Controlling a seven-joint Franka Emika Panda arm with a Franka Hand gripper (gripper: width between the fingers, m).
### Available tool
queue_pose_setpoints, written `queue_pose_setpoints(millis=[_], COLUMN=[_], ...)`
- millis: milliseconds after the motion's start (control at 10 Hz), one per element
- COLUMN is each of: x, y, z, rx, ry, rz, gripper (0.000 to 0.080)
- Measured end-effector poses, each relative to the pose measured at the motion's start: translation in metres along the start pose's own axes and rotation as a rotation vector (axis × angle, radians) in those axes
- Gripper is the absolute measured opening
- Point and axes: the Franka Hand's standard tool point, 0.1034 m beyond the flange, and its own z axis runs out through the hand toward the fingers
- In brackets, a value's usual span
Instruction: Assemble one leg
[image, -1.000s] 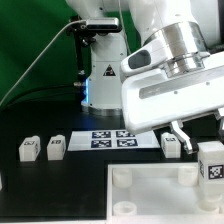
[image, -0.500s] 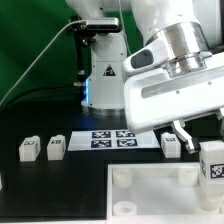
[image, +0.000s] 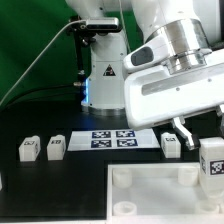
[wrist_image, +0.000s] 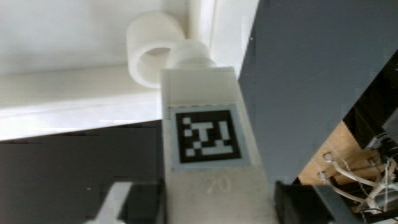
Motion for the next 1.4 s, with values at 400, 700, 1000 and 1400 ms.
queue_pose_setpoints(millis=[400,700,1000,1400], x=[0.000,0.005,0.005,-0.005], y=[0.007,0.017,0.016,0.009], z=[-0.001,0.000,0.001,0.002], rx=[-0.012,-0.022,-0.022,-0.014], ry=[0.000,0.012,0.019,-0.003], rz=[-0.014,-0.007,-0.006,-0.016], gripper=[0.0294,0.0294,0.0294,0.0294])
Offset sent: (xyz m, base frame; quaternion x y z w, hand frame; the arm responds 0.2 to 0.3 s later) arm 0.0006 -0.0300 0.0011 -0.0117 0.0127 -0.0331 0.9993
